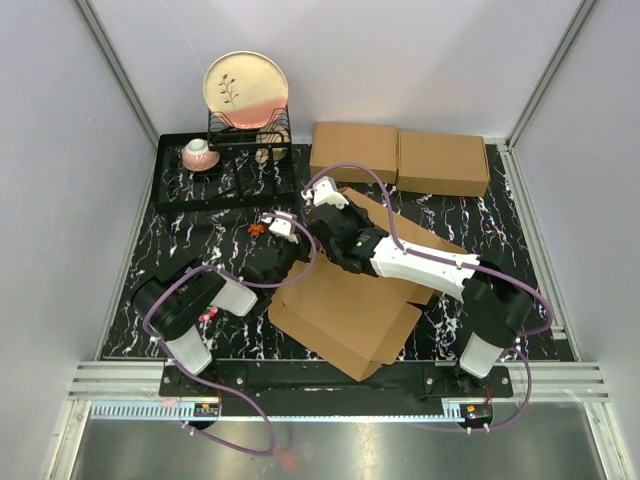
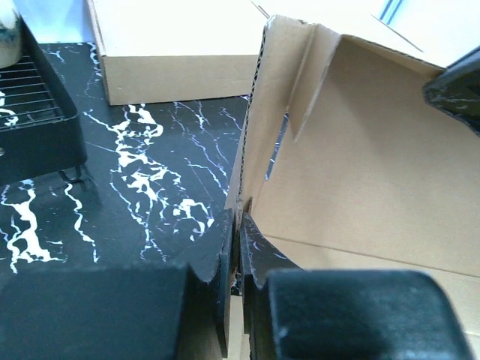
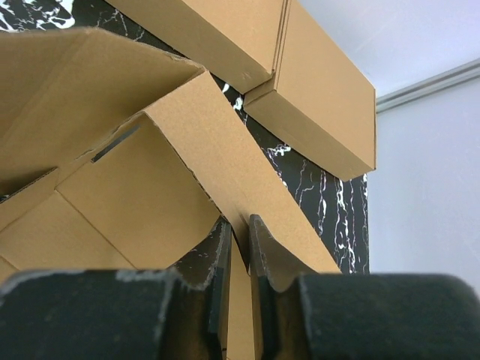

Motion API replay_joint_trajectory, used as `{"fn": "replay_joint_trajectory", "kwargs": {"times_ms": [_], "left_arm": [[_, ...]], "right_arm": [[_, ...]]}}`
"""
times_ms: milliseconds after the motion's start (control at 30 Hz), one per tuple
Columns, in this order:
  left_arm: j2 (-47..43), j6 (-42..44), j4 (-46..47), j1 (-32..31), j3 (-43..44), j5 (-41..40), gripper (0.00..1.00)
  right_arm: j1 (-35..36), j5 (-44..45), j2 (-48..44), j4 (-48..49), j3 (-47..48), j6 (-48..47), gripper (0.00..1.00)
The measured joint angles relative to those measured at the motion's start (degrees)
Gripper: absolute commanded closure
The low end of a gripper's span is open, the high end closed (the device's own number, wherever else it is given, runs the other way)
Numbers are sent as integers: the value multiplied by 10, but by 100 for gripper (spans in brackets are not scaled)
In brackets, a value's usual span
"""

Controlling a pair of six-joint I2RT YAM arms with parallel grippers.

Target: Fold the paper box

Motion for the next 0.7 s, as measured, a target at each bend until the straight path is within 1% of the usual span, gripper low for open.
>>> {"fn": "replay_joint_trajectory", "kwargs": {"times_ms": [200, 333, 467, 500, 600, 700], "left_arm": [[-15, -8, -4, -22, -5, 9, 94], [-18, -17, -3, -34, -10, 9, 92], [-18, -35, 2, -40, -15, 8, 79], [-18, -42, 3, -41, -17, 8, 71], [-18, -57, 5, -44, -26, 9, 54], [-18, -64, 2, -45, -40, 5, 52]], "right_arm": [[0, 19, 2, -15, 1, 19, 100], [0, 21, 2, -21, 1, 25, 100], [1, 22, 2, -24, 1, 28, 100], [2, 24, 2, -24, 1, 28, 100], [2, 26, 2, -24, 1, 28, 100], [2, 29, 2, -24, 1, 27, 100]]}}
